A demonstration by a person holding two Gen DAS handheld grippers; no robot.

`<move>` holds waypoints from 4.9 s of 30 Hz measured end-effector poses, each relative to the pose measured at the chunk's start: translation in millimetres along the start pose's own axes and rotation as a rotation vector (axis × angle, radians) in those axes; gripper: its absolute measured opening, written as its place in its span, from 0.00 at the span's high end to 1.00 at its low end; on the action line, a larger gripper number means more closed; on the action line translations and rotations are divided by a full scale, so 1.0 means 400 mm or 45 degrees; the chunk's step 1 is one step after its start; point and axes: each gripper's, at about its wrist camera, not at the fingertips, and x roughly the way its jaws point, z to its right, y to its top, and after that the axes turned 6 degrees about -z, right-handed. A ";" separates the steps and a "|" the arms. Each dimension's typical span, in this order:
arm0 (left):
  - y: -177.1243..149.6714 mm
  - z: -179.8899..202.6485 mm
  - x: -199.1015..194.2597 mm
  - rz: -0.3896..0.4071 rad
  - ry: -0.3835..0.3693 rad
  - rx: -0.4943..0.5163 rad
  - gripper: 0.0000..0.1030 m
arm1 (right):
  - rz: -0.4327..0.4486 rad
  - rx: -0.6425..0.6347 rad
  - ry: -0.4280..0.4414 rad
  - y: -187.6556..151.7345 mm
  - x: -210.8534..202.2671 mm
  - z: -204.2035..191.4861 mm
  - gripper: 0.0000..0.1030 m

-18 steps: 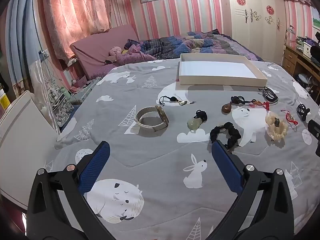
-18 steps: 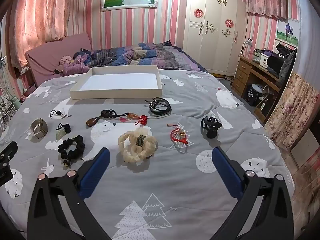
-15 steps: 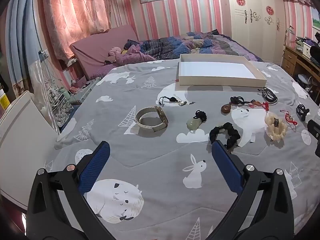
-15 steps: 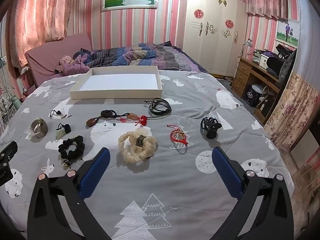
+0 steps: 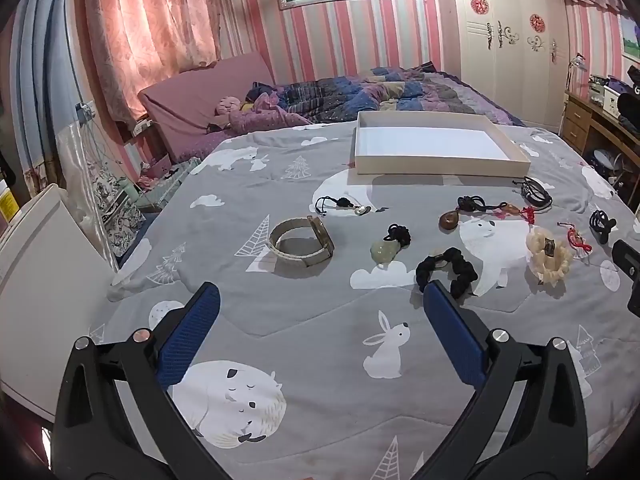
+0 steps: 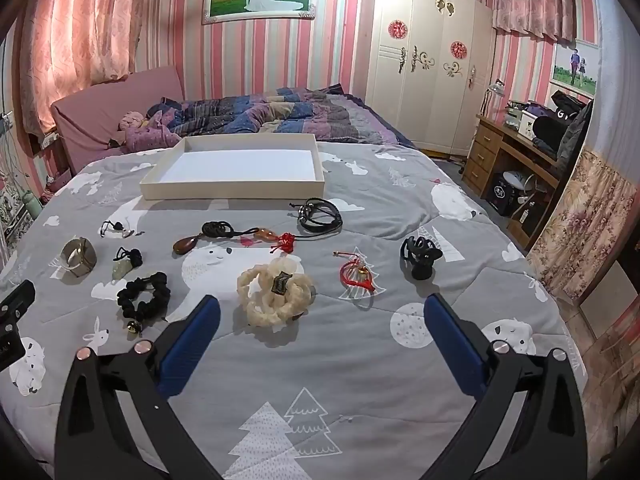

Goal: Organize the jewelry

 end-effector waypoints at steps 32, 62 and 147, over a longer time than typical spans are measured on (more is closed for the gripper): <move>-0.005 0.001 0.017 -0.029 -0.045 0.007 0.03 | 0.015 0.024 0.039 0.001 0.006 0.010 0.01; -0.005 -0.002 0.014 -0.034 -0.062 0.006 0.03 | 0.001 -0.007 0.044 -0.003 0.006 0.000 0.01; 0.235 -0.032 0.090 -0.077 -0.094 0.101 0.03 | -0.127 -0.029 0.213 0.156 0.110 0.182 0.02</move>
